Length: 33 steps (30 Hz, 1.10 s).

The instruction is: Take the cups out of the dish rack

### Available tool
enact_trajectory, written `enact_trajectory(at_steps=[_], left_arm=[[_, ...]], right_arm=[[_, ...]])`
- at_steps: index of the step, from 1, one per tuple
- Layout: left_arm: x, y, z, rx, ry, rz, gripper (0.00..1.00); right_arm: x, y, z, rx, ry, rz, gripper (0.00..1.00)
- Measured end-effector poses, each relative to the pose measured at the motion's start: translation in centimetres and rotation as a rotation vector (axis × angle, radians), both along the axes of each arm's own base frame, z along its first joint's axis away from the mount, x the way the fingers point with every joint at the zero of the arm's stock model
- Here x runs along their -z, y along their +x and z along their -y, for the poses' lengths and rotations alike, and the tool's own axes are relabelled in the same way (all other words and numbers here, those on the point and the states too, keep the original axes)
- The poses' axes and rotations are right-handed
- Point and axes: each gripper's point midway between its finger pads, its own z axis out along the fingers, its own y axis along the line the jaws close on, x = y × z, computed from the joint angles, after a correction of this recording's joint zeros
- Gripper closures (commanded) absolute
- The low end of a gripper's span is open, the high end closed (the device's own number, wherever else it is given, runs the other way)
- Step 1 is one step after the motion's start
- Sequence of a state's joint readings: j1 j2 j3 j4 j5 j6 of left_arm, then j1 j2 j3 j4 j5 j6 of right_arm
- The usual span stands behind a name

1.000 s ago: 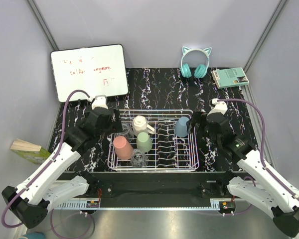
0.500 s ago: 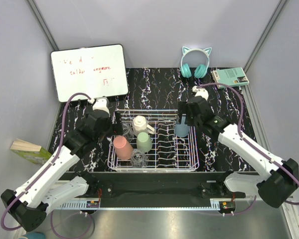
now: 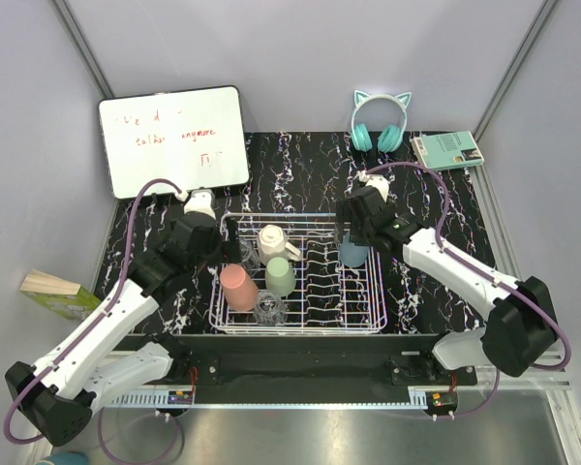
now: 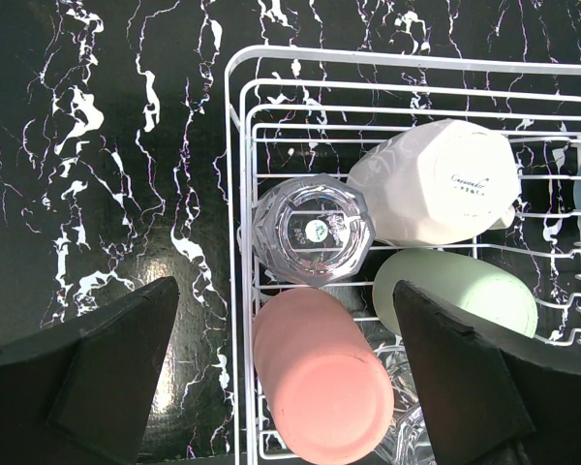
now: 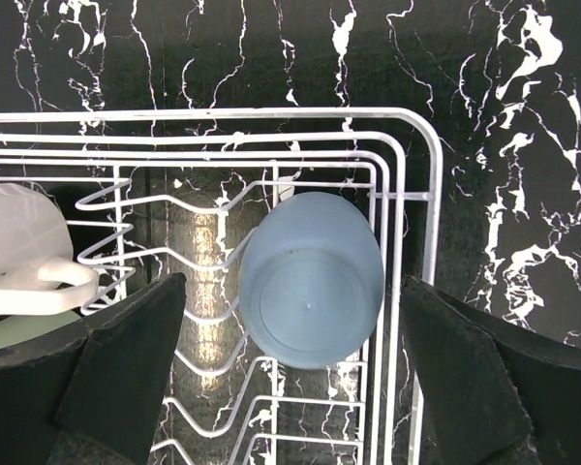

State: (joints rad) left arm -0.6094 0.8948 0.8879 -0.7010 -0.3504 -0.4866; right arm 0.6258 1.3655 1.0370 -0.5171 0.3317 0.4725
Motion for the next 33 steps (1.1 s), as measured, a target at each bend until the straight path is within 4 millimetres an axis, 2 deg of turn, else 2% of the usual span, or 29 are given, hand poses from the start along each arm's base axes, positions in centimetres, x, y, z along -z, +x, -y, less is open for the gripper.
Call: enact_trajectory(at_steps=[12, 17, 21, 27, 29, 33], left_arm=[[0.2, 0.0, 0.0, 0.001, 0.003, -0.007, 0.01], [0.6, 0.0, 0.0, 0.002, 0.009, -0.017, 0.01], [0.9, -0.1, 0.1, 0.004, 0.013, -0.026, 0.01], [1.0, -0.1, 0.1, 0.005, 0.014, -0.029, 0.01], [1.0, -0.1, 0.1, 0.005, 0.014, -0.03, 0.01], [1.0, -0.1, 0.1, 0.005, 0.014, -0.03, 0.01]], right_arm=[[1.3, 0.6, -0.4, 0.012, -0.01, -0.018, 0.01], [2.1, 0.5, -0.3, 0.024, -0.01, -0.026, 0.15], [3.0, 0.3, 0.1, 0.037, -0.018, -0.032, 0.14], [3.0, 0.6, 0.0, 0.045, -0.007, -0.018, 0.13], [3.0, 0.6, -0.1, 0.046, -0.007, -0.018, 0.15], [3.3, 0.9, 0.1, 0.057, -0.02, -0.014, 0.31]])
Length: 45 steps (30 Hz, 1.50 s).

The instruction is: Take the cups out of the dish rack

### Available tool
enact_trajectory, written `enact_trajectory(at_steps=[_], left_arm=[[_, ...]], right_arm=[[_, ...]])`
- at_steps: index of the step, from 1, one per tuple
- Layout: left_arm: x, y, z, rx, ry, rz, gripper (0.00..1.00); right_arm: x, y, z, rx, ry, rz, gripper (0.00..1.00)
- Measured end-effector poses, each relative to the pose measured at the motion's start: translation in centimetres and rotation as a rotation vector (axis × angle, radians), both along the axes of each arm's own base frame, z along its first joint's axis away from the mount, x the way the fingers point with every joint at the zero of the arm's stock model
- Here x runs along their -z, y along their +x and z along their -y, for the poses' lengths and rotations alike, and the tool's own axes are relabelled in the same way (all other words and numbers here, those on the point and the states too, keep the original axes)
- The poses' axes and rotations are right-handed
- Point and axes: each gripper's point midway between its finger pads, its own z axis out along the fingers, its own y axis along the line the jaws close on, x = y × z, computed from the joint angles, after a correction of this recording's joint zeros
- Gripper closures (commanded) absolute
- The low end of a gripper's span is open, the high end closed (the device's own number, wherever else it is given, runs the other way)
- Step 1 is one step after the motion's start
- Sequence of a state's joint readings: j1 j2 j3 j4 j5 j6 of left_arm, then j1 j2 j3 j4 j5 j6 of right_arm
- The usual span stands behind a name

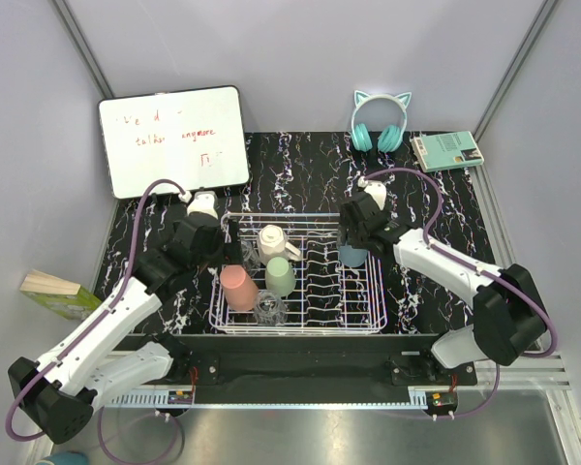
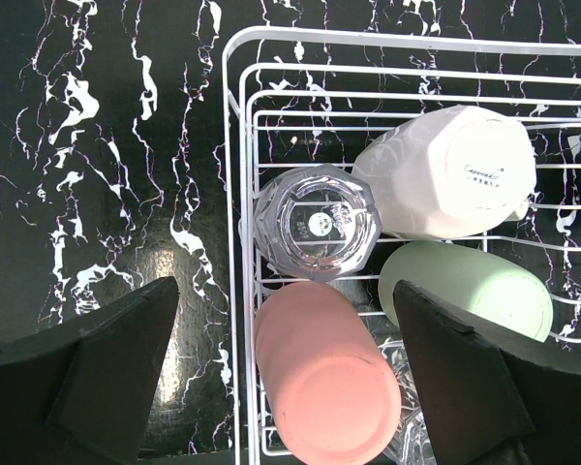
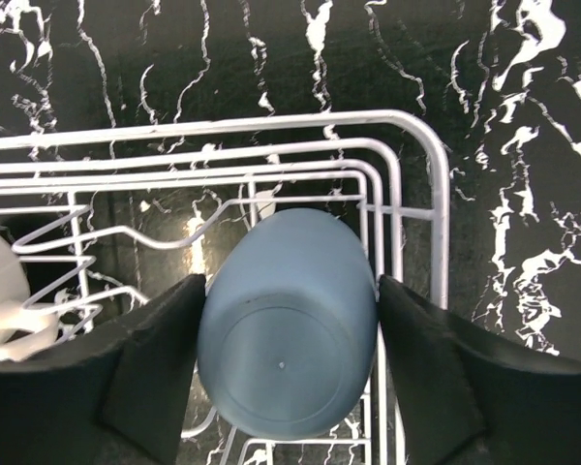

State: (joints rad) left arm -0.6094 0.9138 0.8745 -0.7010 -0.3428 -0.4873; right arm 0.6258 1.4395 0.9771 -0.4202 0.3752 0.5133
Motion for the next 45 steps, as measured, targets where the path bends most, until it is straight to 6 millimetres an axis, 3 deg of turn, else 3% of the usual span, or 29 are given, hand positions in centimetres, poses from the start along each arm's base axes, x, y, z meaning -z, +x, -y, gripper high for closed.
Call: enact_trajectory(at_steps=[5, 7, 8, 9, 16, 21, 24, 31, 37, 45], left_arm=[[0.0, 0.0, 0.0, 0.0, -0.001, 0.0, 0.01], [0.0, 0.0, 0.0, 0.0, -0.001, 0.0, 0.01], [0.0, 0.0, 0.0, 0.001, -0.001, -0.001, 0.01], [0.0, 0.0, 0.0, 0.001, -0.001, -0.001, 0.01], [0.0, 0.0, 0.1, 0.0, -0.005, -0.002, 0.01], [0.0, 0.0, 0.1, -0.005, -0.009, -0.002, 0.01], [0.0, 0.0, 0.1, -0.006, -0.01, -0.002, 0.01], [-0.6, 0.2, 0.1, -0.018, -0.022, 0.011, 0.01], [-2.2, 0.9, 0.7, -0.033, -0.087, 0.066, 0.01], [-8.0, 0.4, 3.2, 0.052, -0.415, 0.33, 0.01]], right_arm=[[0.2, 0.2, 0.4, 0.028, -0.004, 0.012, 0.52], [0.2, 0.3, 0.4, 0.029, -0.001, 0.018, 0.7], [0.1, 0.3, 0.4, 0.03, 0.002, 0.02, 0.94], [0.1, 0.2, 0.4, 0.03, 0.004, 0.023, 1.0], [-0.4, -0.4, 0.5, 0.017, 0.025, 0.028, 1.0], [-1.8, -1.3, 0.7, 0.004, 0.048, 0.037, 1.0], [-3.8, -1.6, 0.7, -0.012, 0.068, 0.058, 1.0], [-11.2, -0.7, -1.0, -0.06, 0.185, 0.173, 1.0], [-15.6, -1.8, -2.5, -0.119, 0.336, 0.239, 1.0], [-18.8, -2.9, -6.3, -0.227, 0.633, 0.312, 1.0]])
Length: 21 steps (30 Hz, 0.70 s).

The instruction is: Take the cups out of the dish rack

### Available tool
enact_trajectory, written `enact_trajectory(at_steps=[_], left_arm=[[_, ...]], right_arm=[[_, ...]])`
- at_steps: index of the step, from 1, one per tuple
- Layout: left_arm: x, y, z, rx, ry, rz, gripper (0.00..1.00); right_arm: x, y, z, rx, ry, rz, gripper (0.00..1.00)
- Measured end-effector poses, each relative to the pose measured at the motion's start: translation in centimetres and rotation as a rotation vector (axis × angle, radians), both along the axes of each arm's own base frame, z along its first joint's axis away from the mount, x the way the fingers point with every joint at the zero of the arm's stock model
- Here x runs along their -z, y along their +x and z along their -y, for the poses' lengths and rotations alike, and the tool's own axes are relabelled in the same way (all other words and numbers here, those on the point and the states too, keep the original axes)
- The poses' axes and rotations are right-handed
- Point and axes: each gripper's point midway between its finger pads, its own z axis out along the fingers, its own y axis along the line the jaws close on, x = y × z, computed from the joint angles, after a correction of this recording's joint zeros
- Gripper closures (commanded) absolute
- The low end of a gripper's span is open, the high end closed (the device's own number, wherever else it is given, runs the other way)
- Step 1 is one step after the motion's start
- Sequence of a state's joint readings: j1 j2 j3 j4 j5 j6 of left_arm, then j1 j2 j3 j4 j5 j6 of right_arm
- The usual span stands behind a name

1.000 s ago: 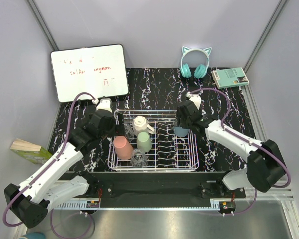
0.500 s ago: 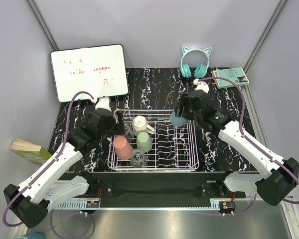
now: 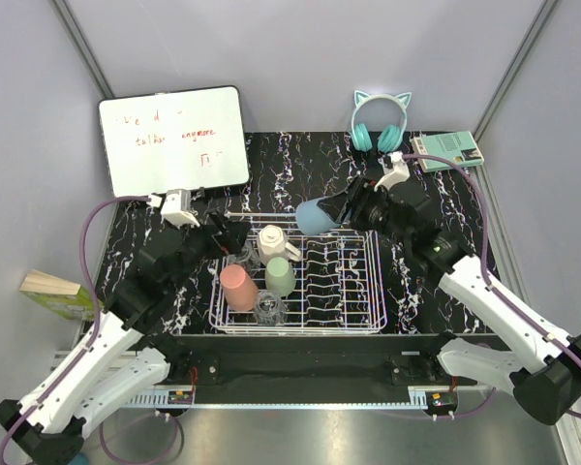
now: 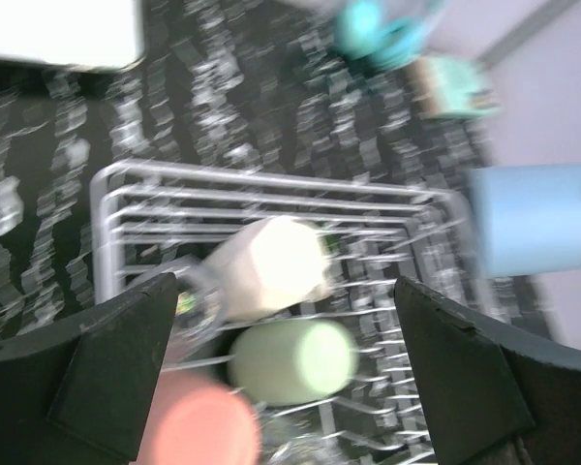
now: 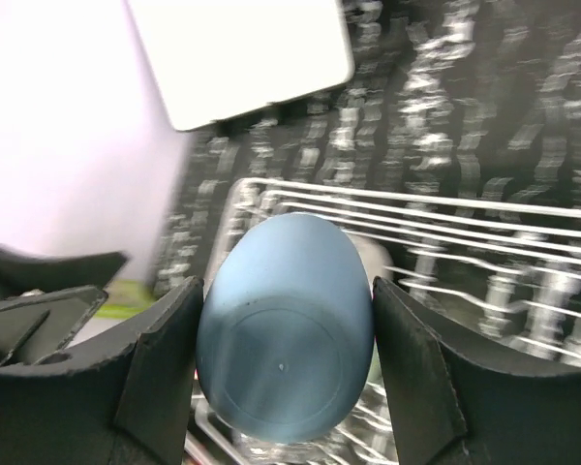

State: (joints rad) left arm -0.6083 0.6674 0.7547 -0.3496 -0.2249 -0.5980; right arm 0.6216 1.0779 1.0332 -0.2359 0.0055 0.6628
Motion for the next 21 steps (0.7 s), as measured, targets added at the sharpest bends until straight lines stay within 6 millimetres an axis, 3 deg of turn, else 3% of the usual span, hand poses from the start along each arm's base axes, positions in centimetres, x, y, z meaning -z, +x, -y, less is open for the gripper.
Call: enact_trajectory(at_steps=[4, 13, 21], left_arm=[[-2.3, 0.0, 2.6, 0.102, -0.142, 0.093, 0.01], [-4.8, -0.4, 8.1, 0.348, -0.372, 0.185, 0.06], [-7.3, -1.2, 9.8, 0.462, -0.462, 0.245, 0.11]], right_arm=[[0.2, -0.4, -2.0, -0.074, 0.16, 0.007, 1.0], [-0.7, -0.3, -4.5, -0.185, 0.457, 0.02, 1.0], [-1.7, -0.3, -5.7, -0.257, 0.552, 0.036, 1.0]])
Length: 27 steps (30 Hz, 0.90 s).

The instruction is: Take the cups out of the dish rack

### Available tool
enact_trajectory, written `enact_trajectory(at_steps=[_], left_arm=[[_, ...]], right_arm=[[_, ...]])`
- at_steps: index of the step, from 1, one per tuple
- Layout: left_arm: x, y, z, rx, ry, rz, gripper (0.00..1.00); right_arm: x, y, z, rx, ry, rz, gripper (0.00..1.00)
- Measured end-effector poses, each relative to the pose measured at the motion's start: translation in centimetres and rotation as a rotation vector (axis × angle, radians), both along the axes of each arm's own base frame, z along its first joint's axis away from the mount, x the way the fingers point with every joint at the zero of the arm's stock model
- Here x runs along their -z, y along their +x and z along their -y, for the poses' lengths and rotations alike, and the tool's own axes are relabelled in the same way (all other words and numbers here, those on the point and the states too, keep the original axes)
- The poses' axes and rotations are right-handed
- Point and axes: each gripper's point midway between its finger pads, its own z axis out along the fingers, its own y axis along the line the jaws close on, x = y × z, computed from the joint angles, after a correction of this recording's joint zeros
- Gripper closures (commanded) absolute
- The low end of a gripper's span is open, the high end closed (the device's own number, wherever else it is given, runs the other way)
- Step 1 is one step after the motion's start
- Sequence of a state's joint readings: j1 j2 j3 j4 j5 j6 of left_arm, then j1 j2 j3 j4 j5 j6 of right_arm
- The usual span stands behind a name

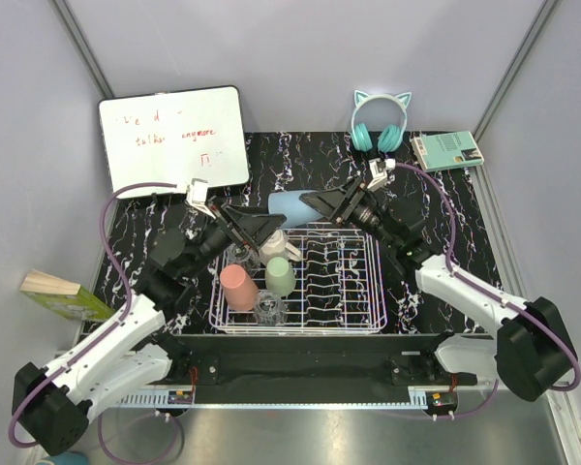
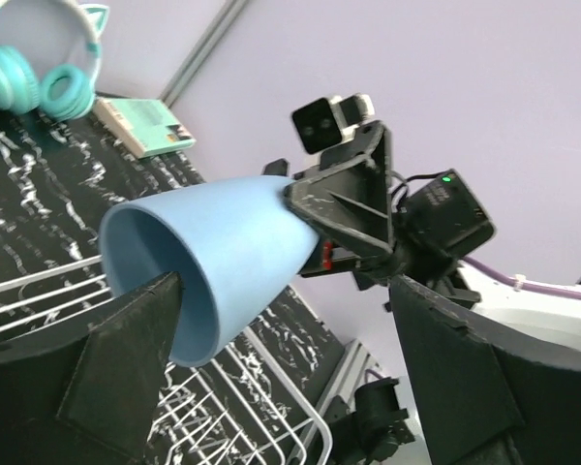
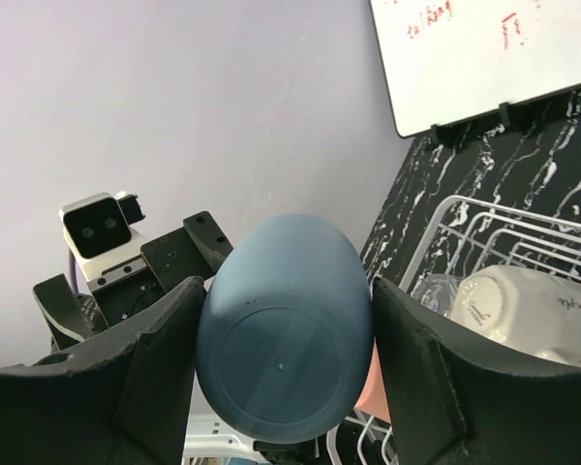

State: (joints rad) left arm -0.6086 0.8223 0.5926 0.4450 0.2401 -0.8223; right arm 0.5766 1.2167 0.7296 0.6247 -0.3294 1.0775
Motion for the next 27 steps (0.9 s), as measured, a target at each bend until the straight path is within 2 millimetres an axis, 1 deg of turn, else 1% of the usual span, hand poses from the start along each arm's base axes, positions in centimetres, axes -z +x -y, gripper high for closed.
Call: enact_trajectory(at_steps=[4, 5, 6, 8, 9, 12, 13, 16, 18, 19, 22, 24, 27], left_arm=[[-1.0, -0.4, 0.4, 0.035, -0.033, 0.027, 0.24], [-1.0, -0.4, 0.6, 0.045, -0.036, 0.028, 0.26], [-0.9, -0.3, 0.8, 0.05, -0.039, 0.024, 0.32], [-0.7, -0.1, 1.2, 0.065, -0.045, 0.013, 0.36], [-0.5, -0.1, 1.3, 0.073, -0.046, 0.007, 0.4], [0.0, -0.1, 1.8, 0.097, -0.051, -0.005, 0.42], [0.1, -0.2, 1.9, 0.105, -0.051, -0.008, 0.46], [0.1, -0.2, 2.2, 0.12, -0.059, -0.009, 0.51], [0.1, -0.2, 2.4, 0.127, -0.063, -0.008, 0.57], [0.1, -0.2, 2.5, 0.131, -0.065, -0.01, 0.63], [0.7, 0.0, 2.8, 0.138, -0.059, -0.027, 0.76], [1.0, 0.1, 3.0, 0.147, -0.057, -0.041, 0.99], [0.3, -0.4, 3.3, 0.178, -0.078, -0.021, 1.0]], right_arm=[[-0.4, 0.0, -0.4, -0.025, 0.028, 0.015, 1.0], [-0.4, 0.0, -0.5, -0.032, 0.036, 0.013, 1.0], [-0.4, 0.1, -0.7, -0.037, 0.045, 0.014, 1.0], [-0.5, 0.2, -1.0, -0.057, 0.067, 0.013, 1.0], [-0.5, 0.2, -1.1, -0.061, 0.069, 0.014, 1.0], [-0.5, 0.1, -1.4, -0.087, 0.09, 0.01, 1.0], [-0.4, 0.1, -1.5, -0.094, 0.094, 0.008, 1.0], [-0.5, -0.1, -1.8, -0.116, 0.109, 0.01, 1.0], [-0.7, -0.3, -1.9, -0.137, 0.122, 0.012, 1.0], [-0.7, -0.4, -2.0, -0.146, 0.127, 0.011, 1.0], [-0.8, -0.5, -2.2, -0.166, 0.137, 0.007, 1.0], [-0.8, -0.6, -2.2, -0.171, 0.137, 0.006, 1.0], [-0.8, -0.6, -2.2, -0.183, 0.151, -0.011, 1.0]])
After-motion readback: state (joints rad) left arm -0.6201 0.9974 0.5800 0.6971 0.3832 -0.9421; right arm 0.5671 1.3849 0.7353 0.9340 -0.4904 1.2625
